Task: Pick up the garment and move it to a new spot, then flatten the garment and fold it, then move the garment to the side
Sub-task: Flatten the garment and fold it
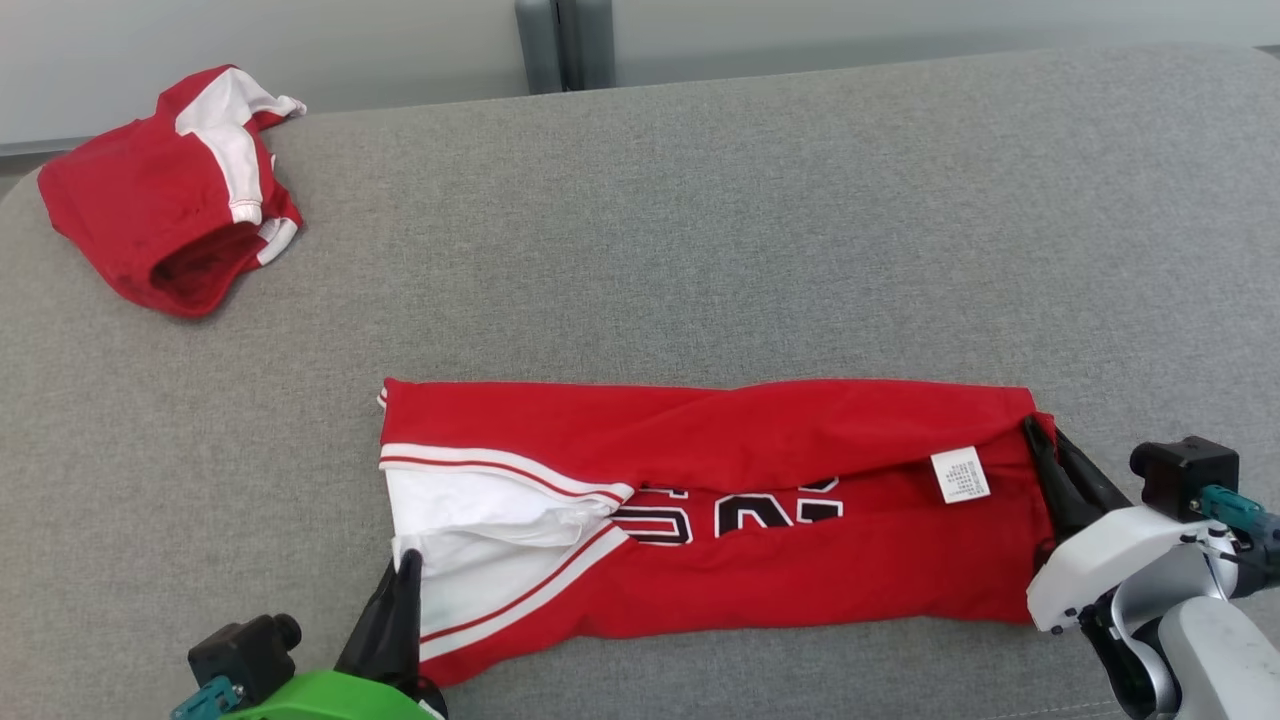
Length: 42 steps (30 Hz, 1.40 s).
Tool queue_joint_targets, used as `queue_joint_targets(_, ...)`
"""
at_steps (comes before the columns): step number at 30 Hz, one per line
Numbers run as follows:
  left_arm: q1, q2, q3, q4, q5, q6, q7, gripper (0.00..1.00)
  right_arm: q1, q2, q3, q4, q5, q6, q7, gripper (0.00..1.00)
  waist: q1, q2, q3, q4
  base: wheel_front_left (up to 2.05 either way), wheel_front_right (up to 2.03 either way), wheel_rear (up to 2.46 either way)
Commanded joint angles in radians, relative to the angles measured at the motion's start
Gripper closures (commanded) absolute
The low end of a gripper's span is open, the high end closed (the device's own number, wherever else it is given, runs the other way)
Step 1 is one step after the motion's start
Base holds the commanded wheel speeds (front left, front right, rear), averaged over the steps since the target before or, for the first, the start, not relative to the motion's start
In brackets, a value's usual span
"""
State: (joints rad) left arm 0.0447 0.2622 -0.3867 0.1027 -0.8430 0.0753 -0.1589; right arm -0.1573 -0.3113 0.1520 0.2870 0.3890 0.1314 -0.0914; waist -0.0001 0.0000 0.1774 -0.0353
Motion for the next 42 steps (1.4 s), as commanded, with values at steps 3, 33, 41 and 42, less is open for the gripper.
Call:
queue_joint_targets(3,0.035,0.002,0.017,-0.006,-0.012,0.003,-0.021,0.00,0.033,0.014,-0.029,0.000,-0.008,-0.001,-0.027,0.00,0.0001,0.0000,-0.007,-0.003,0.00,0.00,0.00)
queue_joint_targets(33,-0.007,-0.060,0.073,-0.053,0.079,0.024,-0.103,0.00,-0.044,0.103,-0.159,0.222,-0.061,-0.001,0.133,0.00,0.0001,0.0000,-0.041,0.062,0.00,0.00,0.00)
queue_joint_targets(41,-0.002,-0.073,0.099,-0.042,0.085,0.014,-0.107,0.00,-0.025,0.099,-0.106,0.297,-0.028,-0.001,0.160,0.00,0.0001,0.0000,-0.040,0.077,0.00,0.00,0.00)
queue_joint_targets(42,-0.001,-0.074,0.102,-0.041,0.085,0.014,-0.107,0.00,-0.028,0.099,-0.101,0.305,-0.025,-0.001,0.162,0.10,0.0001,0.0000,-0.040,0.076,0.00,0.00,0.00)
